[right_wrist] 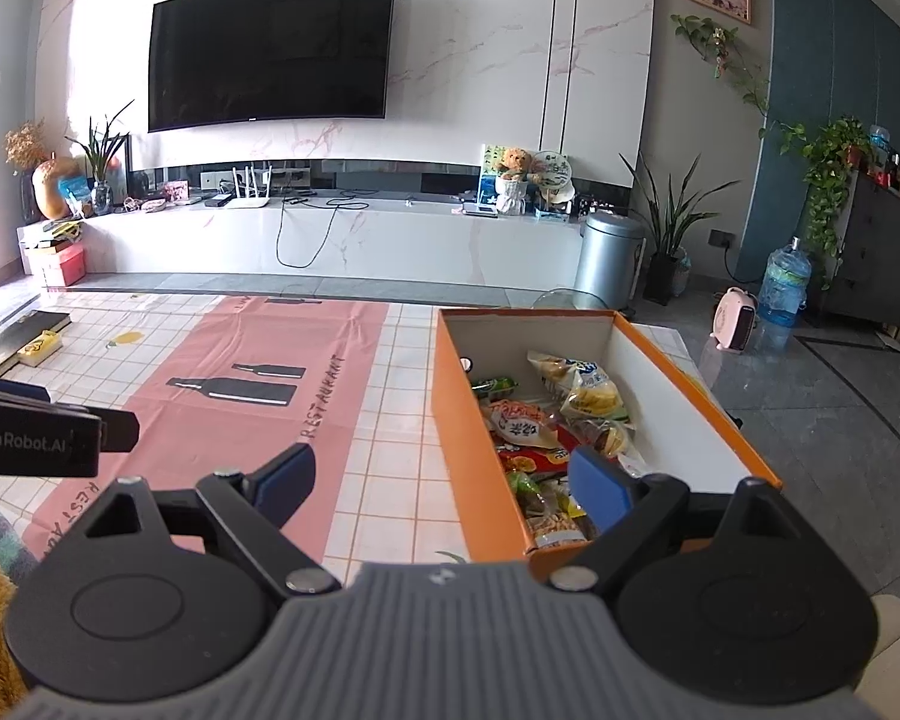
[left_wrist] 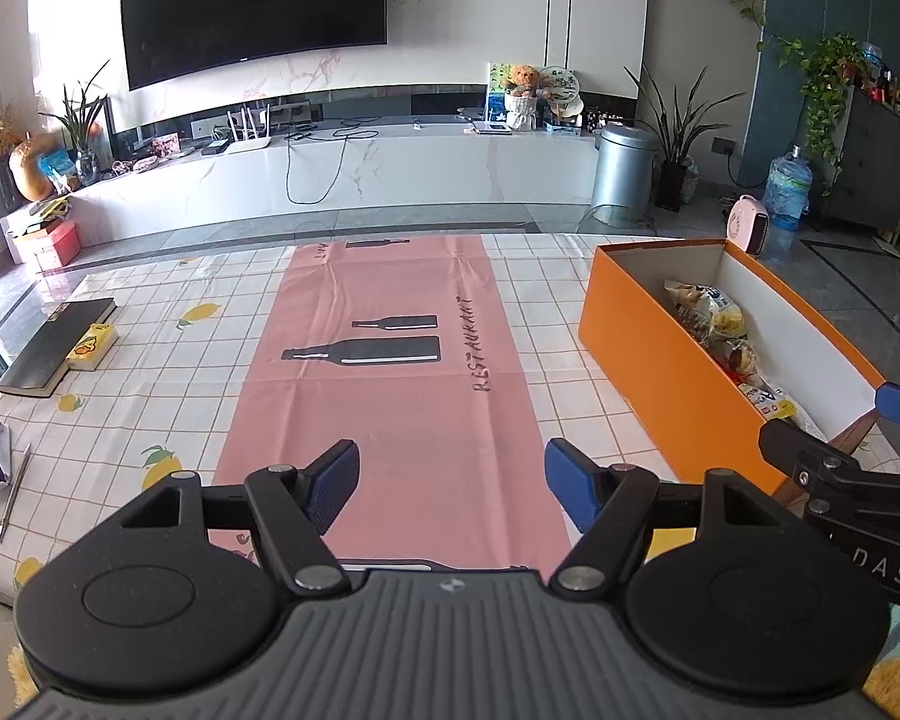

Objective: Organize snacks

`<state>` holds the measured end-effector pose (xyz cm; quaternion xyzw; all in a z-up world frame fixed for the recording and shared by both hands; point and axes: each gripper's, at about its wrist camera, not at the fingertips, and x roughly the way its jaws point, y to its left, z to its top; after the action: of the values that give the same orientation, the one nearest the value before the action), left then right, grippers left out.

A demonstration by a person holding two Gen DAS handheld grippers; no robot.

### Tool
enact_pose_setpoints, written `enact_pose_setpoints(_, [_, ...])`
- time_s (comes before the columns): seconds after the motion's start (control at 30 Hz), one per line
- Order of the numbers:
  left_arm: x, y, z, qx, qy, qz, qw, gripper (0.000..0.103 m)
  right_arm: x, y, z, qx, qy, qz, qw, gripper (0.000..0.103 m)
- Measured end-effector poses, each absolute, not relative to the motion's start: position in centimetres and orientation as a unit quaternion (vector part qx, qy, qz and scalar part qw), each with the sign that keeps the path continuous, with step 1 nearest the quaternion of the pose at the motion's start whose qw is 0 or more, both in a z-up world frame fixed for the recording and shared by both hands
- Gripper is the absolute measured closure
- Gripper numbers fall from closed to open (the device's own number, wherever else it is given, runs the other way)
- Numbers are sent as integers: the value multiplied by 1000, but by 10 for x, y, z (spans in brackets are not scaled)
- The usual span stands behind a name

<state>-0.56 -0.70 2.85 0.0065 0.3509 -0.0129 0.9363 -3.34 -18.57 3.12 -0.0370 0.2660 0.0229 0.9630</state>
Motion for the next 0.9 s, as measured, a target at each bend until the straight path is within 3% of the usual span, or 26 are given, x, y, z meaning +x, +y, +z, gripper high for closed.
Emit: enact_pose_setpoints(0.9, [-9,-14,32,11,348,-15,937,20,-40,-189,36,-33,261,24,965,14])
